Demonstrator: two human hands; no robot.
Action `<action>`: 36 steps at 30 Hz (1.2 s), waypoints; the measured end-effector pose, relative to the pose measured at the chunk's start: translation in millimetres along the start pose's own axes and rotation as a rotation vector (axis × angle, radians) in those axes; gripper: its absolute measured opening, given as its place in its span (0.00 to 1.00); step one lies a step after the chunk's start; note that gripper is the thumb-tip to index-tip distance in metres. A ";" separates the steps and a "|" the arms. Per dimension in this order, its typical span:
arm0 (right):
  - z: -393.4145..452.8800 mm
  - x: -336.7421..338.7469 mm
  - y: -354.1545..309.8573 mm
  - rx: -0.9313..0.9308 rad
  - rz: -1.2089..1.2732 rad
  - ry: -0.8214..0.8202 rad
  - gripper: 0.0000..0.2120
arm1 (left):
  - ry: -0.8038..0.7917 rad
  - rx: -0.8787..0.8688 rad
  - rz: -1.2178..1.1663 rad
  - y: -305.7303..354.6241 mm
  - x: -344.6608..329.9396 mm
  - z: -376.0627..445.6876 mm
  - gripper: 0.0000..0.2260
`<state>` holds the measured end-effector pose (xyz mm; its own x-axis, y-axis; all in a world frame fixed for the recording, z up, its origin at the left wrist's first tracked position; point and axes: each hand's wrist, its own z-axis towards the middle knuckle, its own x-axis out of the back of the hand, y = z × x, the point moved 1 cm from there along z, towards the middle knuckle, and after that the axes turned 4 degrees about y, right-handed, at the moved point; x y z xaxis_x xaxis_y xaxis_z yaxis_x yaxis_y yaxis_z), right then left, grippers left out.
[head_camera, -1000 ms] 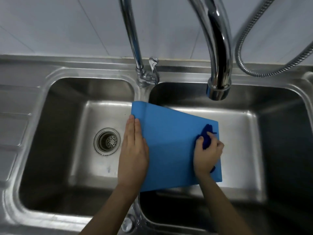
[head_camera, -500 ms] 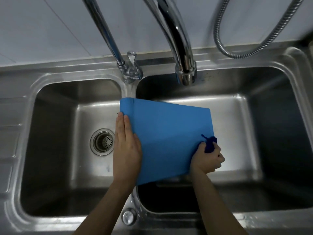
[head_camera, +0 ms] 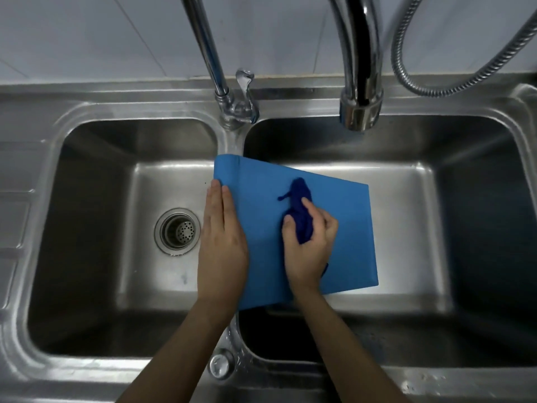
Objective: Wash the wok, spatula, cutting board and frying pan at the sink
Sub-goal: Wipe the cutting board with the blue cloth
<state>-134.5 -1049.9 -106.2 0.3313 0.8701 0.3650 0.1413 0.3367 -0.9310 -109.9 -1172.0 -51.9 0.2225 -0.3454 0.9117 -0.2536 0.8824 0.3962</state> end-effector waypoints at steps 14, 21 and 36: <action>34.0 -51.4 -59.6 0.312 -0.098 -0.169 0.19 | -0.001 -0.010 0.004 -0.1 1.7 3.5 0.24; 85.4 -31.9 15.9 0.188 -0.229 0.081 0.17 | 0.000 -0.008 0.054 0.8 -0.5 -0.8 0.25; 7.6 -45.9 -62.3 0.341 -0.042 -0.182 0.17 | -0.054 -0.078 0.069 -3.3 -1.3 1.7 0.25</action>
<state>-165.6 -1108.1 -65.0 0.1565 0.8925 0.4230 -0.1771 0.4467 -0.8770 -111.0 -1175.1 -54.2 0.1558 -0.2981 0.9417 -0.1924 0.9259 0.3250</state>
